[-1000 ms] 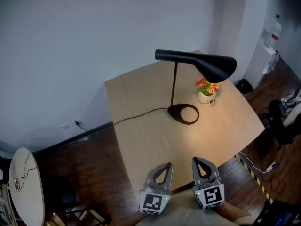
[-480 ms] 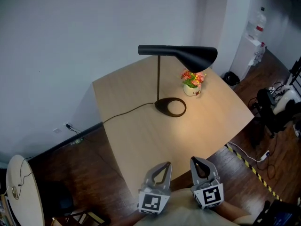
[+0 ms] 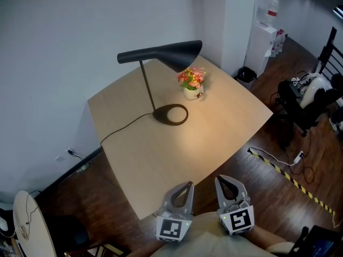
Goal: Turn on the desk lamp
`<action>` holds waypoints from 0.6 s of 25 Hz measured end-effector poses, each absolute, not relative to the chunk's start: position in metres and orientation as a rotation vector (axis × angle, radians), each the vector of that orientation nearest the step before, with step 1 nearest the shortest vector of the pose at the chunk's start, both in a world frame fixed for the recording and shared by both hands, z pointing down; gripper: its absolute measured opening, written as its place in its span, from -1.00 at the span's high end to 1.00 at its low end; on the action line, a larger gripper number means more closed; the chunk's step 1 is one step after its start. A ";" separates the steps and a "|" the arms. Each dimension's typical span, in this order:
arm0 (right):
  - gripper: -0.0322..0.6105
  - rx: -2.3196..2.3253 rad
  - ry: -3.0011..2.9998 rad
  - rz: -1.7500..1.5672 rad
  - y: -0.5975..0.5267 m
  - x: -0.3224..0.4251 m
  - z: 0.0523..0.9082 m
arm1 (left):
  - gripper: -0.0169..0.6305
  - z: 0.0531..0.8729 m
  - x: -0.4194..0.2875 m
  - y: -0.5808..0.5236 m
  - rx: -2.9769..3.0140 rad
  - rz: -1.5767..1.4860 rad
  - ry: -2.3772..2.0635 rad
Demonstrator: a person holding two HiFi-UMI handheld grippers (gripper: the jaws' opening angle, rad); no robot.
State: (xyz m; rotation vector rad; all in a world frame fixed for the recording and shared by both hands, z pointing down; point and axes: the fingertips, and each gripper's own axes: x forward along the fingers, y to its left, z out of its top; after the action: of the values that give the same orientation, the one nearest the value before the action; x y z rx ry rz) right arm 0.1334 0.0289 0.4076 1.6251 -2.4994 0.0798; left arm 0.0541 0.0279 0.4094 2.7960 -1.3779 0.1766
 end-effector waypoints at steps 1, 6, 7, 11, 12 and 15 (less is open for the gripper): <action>0.90 1.636 -2.497 0.082 0.034 0.143 0.408 | 0.95 0.410 0.063 0.033 2.797 0.190 -1.368; 0.90 1.640 -2.512 0.080 0.064 0.184 0.408 | 0.95 0.406 0.110 0.063 2.813 0.227 -1.336; 0.90 1.636 -2.518 0.080 0.071 0.192 0.409 | 0.95 0.407 0.119 0.071 2.810 0.239 -1.332; 0.90 1.598 -2.549 0.106 0.103 0.218 0.417 | 0.95 0.415 0.147 0.108 2.775 0.285 -1.341; 0.90 1.586 -2.558 0.120 0.111 0.224 0.421 | 0.95 0.420 0.151 0.117 2.758 0.314 -1.350; 0.90 1.555 -2.588 0.168 0.129 0.235 0.429 | 0.95 0.417 0.157 0.135 2.687 0.307 -1.414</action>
State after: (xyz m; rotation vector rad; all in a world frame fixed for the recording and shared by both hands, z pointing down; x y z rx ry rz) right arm 0.2353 0.1286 0.4287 1.5548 -2.5883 0.1683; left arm 0.1567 0.1346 0.4172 2.6872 -1.4136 0.3074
